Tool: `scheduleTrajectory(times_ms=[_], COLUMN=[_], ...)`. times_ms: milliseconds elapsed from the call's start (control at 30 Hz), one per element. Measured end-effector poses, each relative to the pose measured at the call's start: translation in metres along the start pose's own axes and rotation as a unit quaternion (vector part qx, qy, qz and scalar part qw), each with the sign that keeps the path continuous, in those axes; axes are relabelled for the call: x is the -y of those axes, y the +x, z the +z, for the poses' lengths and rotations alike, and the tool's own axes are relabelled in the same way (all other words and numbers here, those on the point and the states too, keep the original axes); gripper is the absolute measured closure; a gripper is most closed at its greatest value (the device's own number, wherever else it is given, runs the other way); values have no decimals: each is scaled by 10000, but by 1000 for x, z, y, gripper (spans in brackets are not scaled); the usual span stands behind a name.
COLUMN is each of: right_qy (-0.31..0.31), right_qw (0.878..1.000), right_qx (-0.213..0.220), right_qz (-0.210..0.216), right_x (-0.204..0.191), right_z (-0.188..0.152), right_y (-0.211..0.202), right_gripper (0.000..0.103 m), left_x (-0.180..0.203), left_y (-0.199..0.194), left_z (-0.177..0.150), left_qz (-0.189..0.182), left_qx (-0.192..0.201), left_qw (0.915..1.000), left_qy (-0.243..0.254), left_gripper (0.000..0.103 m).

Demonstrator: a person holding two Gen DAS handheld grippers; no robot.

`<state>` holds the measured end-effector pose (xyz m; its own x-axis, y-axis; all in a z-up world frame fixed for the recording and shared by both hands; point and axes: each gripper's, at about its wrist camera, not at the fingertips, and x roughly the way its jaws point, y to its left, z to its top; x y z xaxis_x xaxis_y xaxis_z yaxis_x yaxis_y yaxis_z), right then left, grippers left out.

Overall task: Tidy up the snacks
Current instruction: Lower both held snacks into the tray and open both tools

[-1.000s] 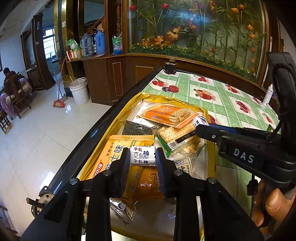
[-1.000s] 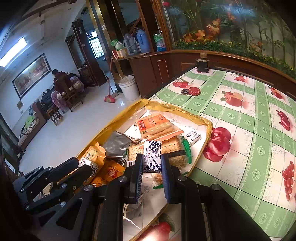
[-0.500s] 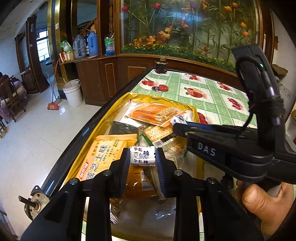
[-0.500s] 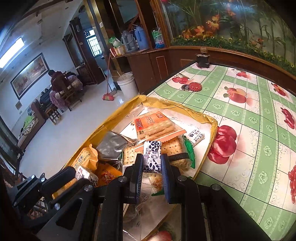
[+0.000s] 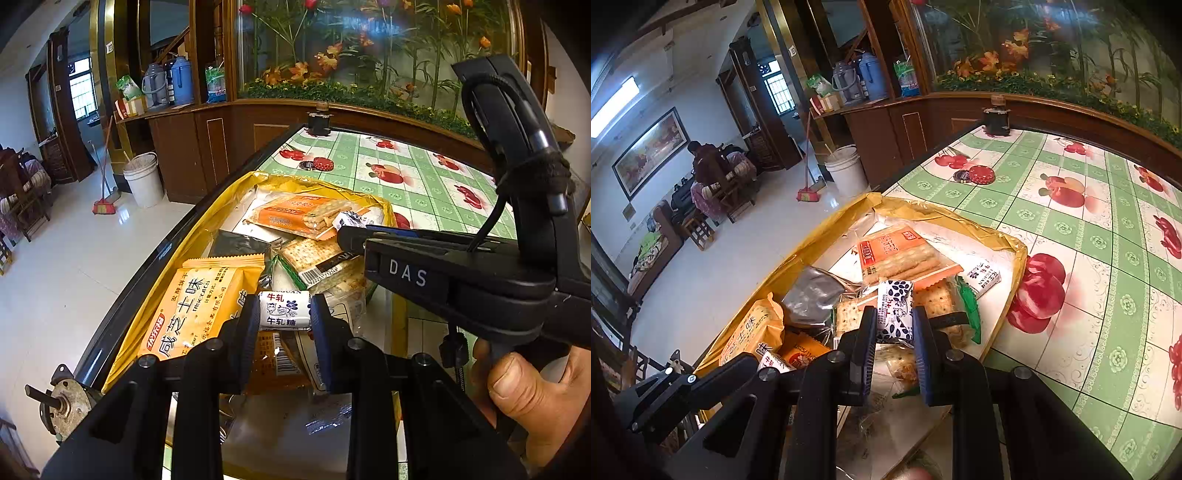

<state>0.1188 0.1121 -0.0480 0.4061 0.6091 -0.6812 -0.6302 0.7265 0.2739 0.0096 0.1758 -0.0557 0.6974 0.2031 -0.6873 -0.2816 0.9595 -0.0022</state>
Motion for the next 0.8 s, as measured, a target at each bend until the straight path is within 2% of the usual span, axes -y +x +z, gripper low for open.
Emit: scheduleTrajectory(times_ms=[233,467,500,533,567,633,700,767,800], right_qy=[-25,-3,-4,8,24,23,36,73,83], right_qw=[10000,10000,10000,10000,10000,9999,9998,9997,9996], right_qx=[-23,-14,1,24,56,126,195,239,283], right_qz=[4,39,26,38,49,15,14,-6,-30], right_x=[-2,-3,-2,-2,-2,-3,-3,-3,-2], right_z=[0,0,0,0,0,1,1,2,1], right_y=[1,-1,-3,-4,-7,-12,-18,-25,-29], right_gripper=[83,77,76,71,61,49,44,27,25], left_x=[-3,-10,-11,-12,-12,-12,-13,-15,-16], left_y=[1,1,0,0,-2,-6,-7,-9,-10], left_z=[0,1,2,2,2,3,4,4,4], left_qz=[-13,-83,-68,-110,-149,-70,-5,16,45], left_qx=[-68,-103,-102,-96,-78,-9,-14,-55,-41], left_qw=[9999,9994,9994,9993,9991,9993,9993,9991,9990], left_qy=[-95,-317,-323,-350,-382,-369,-368,-425,-446], left_gripper=[77,75,71,56,35,21,18,16,16])
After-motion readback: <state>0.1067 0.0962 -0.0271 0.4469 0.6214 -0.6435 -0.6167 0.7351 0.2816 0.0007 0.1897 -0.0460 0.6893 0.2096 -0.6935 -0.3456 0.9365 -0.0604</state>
